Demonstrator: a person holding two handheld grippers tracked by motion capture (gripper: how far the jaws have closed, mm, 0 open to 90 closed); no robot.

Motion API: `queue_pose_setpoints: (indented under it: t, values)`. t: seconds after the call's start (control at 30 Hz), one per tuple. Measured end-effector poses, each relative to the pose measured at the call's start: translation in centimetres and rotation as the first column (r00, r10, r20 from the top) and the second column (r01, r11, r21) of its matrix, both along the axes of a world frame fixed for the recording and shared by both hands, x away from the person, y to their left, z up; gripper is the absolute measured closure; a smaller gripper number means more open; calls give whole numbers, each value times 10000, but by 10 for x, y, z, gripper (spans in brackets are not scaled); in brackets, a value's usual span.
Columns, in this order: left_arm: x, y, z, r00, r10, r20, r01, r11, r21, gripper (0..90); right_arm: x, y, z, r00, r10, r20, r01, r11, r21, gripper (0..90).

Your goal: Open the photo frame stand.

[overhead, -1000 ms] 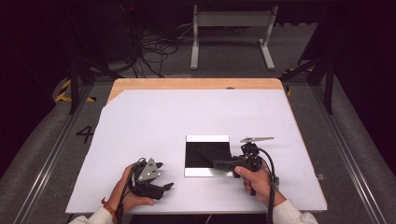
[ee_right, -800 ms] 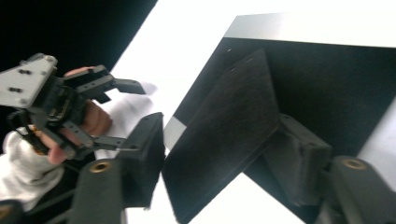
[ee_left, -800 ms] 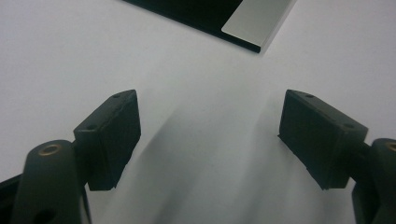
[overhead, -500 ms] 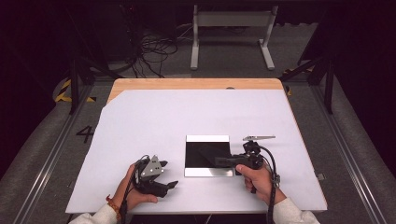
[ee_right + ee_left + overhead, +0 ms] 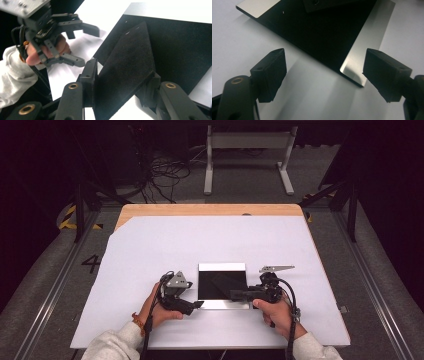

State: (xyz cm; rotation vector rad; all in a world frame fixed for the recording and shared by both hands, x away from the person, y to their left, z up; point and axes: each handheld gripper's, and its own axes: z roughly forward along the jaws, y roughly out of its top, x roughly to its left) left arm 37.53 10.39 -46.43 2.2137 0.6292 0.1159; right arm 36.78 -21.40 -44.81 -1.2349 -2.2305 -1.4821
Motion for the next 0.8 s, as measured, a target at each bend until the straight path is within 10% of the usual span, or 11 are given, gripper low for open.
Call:
queue_pose_setpoints:
  t: [0.8]
  values:
    - [22, -27, 0, 9952, -540, -817, 518, 9982, -290, 168, -10, 1, 7, 9886, 905, 1207, -804, 9930, -864, 589]
